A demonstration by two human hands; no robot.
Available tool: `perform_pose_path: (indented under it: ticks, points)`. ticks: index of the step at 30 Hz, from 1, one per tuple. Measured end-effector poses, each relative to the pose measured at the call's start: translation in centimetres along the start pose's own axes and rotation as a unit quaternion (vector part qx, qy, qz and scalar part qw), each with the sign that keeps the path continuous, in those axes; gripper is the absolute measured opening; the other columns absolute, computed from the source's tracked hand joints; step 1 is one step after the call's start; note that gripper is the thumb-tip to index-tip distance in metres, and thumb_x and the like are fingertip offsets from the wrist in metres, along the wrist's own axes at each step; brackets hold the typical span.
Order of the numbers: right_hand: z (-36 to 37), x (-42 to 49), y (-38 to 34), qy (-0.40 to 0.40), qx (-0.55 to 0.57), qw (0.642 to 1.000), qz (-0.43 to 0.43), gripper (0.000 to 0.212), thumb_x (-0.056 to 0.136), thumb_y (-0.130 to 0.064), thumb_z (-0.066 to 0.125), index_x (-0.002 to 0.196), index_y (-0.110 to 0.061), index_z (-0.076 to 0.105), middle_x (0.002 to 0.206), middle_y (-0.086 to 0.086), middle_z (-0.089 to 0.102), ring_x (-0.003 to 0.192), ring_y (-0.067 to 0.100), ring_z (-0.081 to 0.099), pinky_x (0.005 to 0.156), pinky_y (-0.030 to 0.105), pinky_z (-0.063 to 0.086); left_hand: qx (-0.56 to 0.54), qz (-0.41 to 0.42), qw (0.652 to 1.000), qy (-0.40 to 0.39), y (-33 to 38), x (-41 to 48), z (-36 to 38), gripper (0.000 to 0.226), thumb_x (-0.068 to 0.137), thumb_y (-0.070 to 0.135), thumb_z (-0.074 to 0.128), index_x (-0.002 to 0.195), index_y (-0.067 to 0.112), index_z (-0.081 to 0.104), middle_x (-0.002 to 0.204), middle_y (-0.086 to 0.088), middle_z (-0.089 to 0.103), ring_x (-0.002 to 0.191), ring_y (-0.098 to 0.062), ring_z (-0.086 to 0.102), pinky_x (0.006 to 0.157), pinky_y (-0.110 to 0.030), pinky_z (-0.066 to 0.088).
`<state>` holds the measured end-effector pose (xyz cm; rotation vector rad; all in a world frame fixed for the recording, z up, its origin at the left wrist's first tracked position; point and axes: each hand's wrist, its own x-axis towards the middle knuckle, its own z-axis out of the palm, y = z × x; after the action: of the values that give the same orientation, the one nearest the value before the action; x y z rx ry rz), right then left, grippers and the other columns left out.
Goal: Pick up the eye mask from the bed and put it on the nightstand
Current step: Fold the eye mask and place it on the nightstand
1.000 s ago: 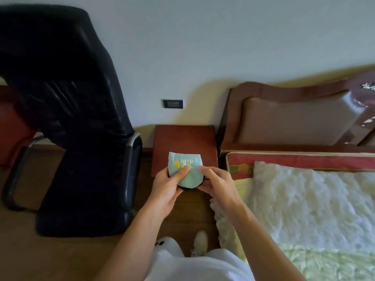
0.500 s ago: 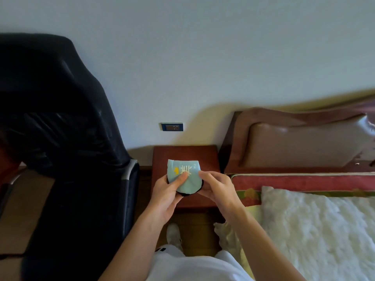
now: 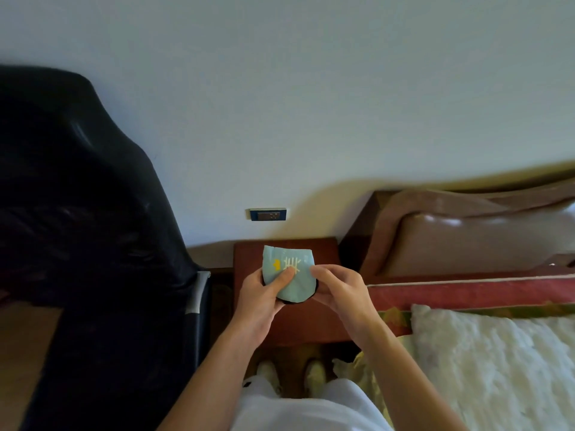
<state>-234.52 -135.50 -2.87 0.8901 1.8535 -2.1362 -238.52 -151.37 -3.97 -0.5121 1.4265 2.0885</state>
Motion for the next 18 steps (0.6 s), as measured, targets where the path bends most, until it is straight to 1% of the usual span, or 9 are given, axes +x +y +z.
perform_pose_path:
  ticks: [4,7,8,11,13,14,15,17,18]
  points:
    - [-0.5,2.2,0.6,0.003,-0.017,1.000,0.015,0.021,0.094,-0.029,0.071,0.105,-0.012,0.077,0.100,0.012,0.082,0.095,0.025,0.079,0.089,0.041,0.063,-0.009,-0.009,0.999,0.031,-0.5,1.9,-0.2,0.043,0.073,0.021,0.079,0.114,0.015,0.067,0.104,-0.006,0.079,0.100,-0.022,0.074,0.076,-0.035,0.062]
    - [-1.3,4.2,2.0,0.043,-0.050,0.997,0.028,0.010,0.094,-0.028,0.072,0.095,-0.019,0.076,0.094,0.011,0.081,0.084,0.023,0.080,0.075,0.029,0.065,-0.029,-0.037,0.996,0.074,-2.0,3.9,-0.8,0.030,0.085,0.011,0.073,0.114,0.014,0.066,0.111,-0.009,0.075,0.103,-0.023,0.071,0.074,-0.035,0.062]
    - [-1.8,5.1,2.8,0.056,-0.073,0.995,0.031,0.010,0.094,-0.028,0.072,0.095,-0.018,0.076,0.094,0.012,0.080,0.081,0.021,0.079,0.074,0.029,0.065,-0.036,-0.050,0.995,0.082,-2.7,4.6,-1.1,0.027,0.087,0.009,0.071,0.113,0.014,0.066,0.112,-0.010,0.074,0.103,-0.024,0.071,0.073,-0.034,0.062]
    - [-3.1,7.6,5.6,0.073,-0.170,0.982,0.046,0.016,0.096,-0.029,0.068,0.101,-0.016,0.075,0.093,0.007,0.078,0.082,0.018,0.077,0.085,0.042,0.064,-0.041,-0.076,0.991,0.106,-4.9,7.1,-2.0,0.025,0.090,0.006,0.066,0.114,0.011,0.064,0.117,-0.014,0.071,0.106,-0.025,0.069,0.075,-0.034,0.060]
    - [-4.0,9.1,7.8,0.068,-0.225,0.970,0.053,0.014,0.095,-0.031,0.068,0.101,-0.020,0.075,0.095,0.003,0.077,0.087,0.019,0.076,0.088,0.045,0.062,-0.040,-0.088,0.988,0.120,-6.8,8.8,-2.6,0.023,0.091,0.005,0.065,0.113,0.011,0.063,0.116,-0.013,0.070,0.106,-0.024,0.068,0.076,-0.033,0.058]
    - [-4.3,10.0,9.0,0.064,-0.255,0.963,0.052,0.015,0.095,-0.032,0.067,0.102,-0.020,0.075,0.097,0.001,0.077,0.091,0.019,0.074,0.087,0.043,0.061,-0.036,-0.092,0.987,0.124,-7.9,9.7,-2.9,0.022,0.091,0.005,0.065,0.112,0.013,0.063,0.116,-0.013,0.070,0.105,-0.023,0.068,0.075,-0.032,0.058]
    - [-4.7,10.8,10.3,0.059,-0.288,0.954,0.050,0.018,0.095,-0.032,0.067,0.104,-0.020,0.075,0.097,-0.002,0.075,0.092,0.016,0.071,0.083,0.035,0.059,-0.025,-0.096,0.987,0.128,-9.2,10.5,-3.2,0.021,0.092,0.006,0.064,0.111,0.014,0.063,0.115,-0.012,0.070,0.104,-0.022,0.068,0.074,-0.031,0.057]
    - [-5.5,12.4,13.2,0.048,-0.339,0.939,0.037,0.021,0.095,-0.033,0.067,0.107,-0.019,0.075,0.091,-0.010,0.069,0.086,0.004,0.063,0.070,0.016,0.047,0.003,-0.102,0.985,0.140,-12.0,12.5,-3.9,0.021,0.092,0.006,0.065,0.110,0.016,0.064,0.114,-0.010,0.071,0.102,-0.021,0.069,0.073,-0.031,0.056]
    - [-5.8,13.4,14.6,0.042,-0.360,0.932,0.030,0.021,0.094,-0.032,0.067,0.108,-0.018,0.074,0.089,-0.012,0.067,0.082,0.001,0.060,0.067,0.012,0.043,0.017,-0.103,0.984,0.144,-13.5,13.6,-4.3,0.021,0.092,0.007,0.065,0.110,0.017,0.064,0.114,-0.010,0.071,0.102,-0.021,0.069,0.073,-0.032,0.055]
